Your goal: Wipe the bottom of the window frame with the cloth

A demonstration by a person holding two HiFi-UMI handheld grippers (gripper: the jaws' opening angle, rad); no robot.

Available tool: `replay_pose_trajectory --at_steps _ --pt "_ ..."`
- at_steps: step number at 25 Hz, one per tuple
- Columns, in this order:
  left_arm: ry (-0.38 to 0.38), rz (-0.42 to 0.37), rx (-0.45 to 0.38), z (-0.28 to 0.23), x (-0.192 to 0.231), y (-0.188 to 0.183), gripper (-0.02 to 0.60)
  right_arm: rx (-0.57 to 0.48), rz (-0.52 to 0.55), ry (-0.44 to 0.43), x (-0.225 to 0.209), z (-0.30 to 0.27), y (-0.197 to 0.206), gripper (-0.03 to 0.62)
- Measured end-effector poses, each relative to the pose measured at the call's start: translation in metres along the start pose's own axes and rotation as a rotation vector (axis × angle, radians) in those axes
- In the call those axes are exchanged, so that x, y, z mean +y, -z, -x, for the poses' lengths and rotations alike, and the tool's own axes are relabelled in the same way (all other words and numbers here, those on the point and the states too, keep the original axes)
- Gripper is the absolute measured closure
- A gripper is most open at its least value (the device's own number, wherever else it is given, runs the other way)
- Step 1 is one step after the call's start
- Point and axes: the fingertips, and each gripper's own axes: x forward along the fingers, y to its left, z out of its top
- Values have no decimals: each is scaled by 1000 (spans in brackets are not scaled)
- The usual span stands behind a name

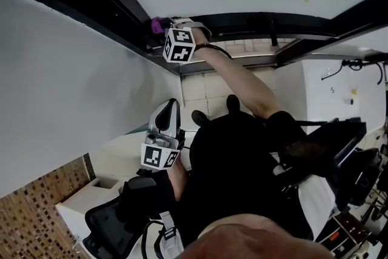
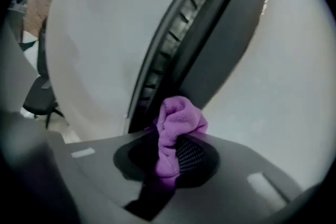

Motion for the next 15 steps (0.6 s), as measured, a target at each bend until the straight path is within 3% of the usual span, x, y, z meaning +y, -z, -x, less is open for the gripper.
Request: replay_pose_trajectory --at_steps 3,7,11,15 --pt "-7 0 1 3 1 1 583 -5 10 -84 11 10 -1 526" --pt "4 -1 6 2 -2 2 583 -14 -27 14 -1 -2 0 525" --pt "11 -3 8 -1 0 2 583 -32 -66 -30 -5 10 -4 526" --pt "16 -2 8 -3 0 1 583 -17 -53 31 -8 -3 -1 525"
